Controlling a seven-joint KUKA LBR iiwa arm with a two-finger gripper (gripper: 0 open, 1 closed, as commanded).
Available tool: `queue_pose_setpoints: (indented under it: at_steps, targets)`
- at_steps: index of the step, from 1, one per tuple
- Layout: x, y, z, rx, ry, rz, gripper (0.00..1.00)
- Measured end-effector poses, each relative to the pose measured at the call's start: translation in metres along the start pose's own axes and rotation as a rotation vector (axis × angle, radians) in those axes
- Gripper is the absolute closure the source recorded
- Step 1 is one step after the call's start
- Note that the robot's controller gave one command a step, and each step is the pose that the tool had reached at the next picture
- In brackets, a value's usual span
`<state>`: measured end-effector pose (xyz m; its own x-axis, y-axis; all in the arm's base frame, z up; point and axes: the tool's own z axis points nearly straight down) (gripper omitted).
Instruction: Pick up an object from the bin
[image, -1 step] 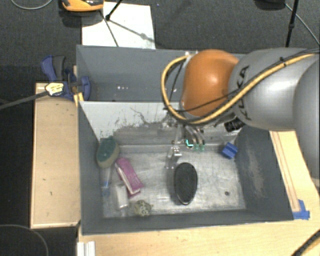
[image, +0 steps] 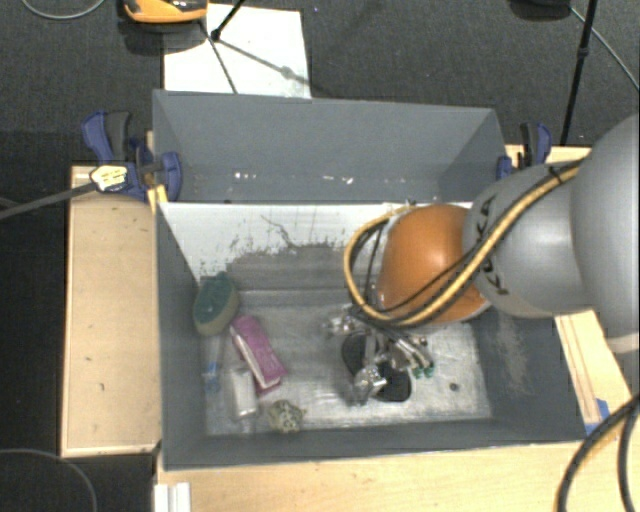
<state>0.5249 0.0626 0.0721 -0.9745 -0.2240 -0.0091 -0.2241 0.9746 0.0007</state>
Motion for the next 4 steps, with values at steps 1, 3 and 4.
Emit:
queue_pose_setpoints:
  at_steps: [1, 3, 4]
  targets:
    - [0.020, -0.037, -0.037, 0.002, 0.003, 0.141, 0.00]
    - [0.014, -0.074, -0.001, 0.002, 0.002, 0.052, 1.00]
    - [0.016, -0.078, -0.146, 0.003, 0.000, 0.036, 1.00]
